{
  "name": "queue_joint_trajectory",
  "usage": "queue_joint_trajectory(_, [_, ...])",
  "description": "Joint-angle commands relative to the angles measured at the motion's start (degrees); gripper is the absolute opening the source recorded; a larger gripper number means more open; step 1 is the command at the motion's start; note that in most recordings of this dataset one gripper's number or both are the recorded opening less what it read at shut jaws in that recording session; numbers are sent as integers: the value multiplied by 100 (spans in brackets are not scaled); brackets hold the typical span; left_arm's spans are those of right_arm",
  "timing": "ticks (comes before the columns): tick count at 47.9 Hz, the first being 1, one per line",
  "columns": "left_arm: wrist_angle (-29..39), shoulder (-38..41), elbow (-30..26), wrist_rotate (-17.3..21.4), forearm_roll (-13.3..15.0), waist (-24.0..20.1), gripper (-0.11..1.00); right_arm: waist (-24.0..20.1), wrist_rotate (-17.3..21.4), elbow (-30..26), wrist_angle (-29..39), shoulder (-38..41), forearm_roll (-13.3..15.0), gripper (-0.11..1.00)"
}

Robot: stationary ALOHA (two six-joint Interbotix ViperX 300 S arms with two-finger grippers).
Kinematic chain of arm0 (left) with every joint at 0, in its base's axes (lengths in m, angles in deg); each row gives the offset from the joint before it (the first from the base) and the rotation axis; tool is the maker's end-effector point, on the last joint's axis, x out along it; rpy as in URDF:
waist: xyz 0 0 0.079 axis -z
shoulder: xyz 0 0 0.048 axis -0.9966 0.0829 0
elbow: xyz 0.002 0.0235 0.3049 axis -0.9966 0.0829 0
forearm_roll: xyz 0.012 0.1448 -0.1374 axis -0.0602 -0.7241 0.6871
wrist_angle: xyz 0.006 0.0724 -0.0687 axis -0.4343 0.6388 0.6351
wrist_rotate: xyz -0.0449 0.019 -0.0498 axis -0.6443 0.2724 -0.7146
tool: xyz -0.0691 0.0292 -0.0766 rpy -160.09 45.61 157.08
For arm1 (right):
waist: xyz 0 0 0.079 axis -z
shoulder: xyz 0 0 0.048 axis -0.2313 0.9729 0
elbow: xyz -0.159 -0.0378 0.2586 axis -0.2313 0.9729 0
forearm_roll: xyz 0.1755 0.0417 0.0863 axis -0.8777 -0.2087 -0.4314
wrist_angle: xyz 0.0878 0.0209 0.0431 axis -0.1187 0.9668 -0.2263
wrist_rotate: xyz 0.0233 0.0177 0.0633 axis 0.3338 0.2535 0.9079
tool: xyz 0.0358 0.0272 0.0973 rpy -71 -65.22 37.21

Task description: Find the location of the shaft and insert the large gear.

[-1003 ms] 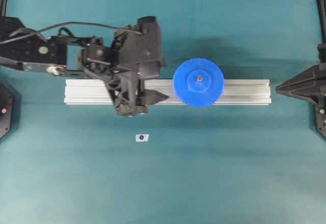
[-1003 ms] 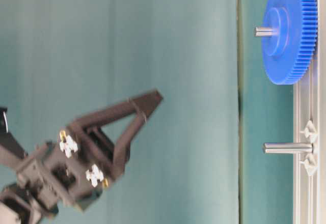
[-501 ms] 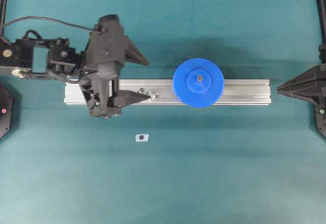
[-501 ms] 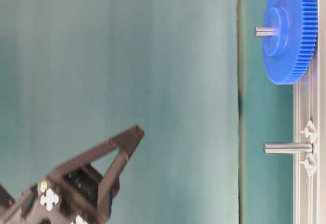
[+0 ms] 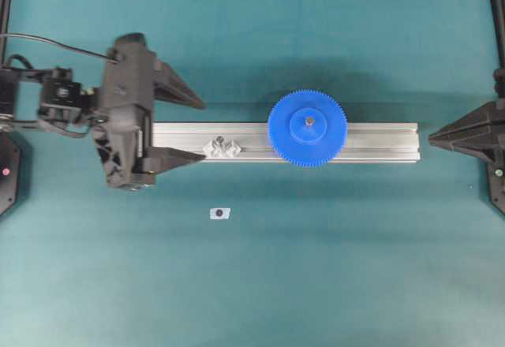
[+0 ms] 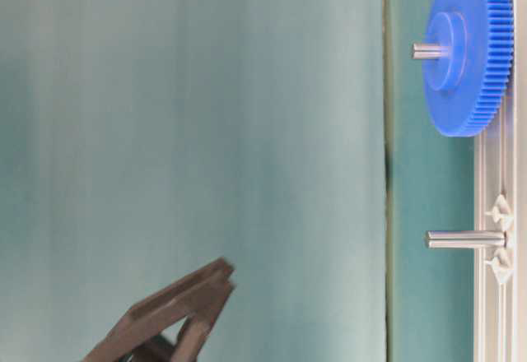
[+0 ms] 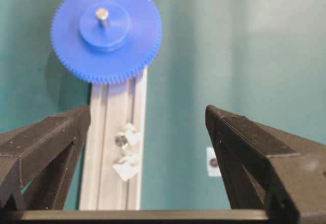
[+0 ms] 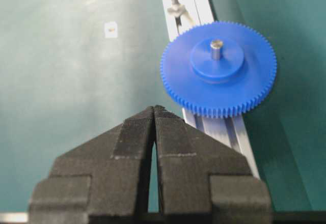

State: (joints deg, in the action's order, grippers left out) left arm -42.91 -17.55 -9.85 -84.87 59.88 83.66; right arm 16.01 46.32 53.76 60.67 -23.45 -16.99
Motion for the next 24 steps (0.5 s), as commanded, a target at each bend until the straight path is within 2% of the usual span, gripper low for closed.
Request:
queue_joint_trajectory(1, [-105,-211,35,18,-18,35,92,18,44,-53,-44,44,0,6])
queue_joint_trajectory(24, [-325,-501,387,0,-18,97,92,18,44,-35,-53,44,0,6])
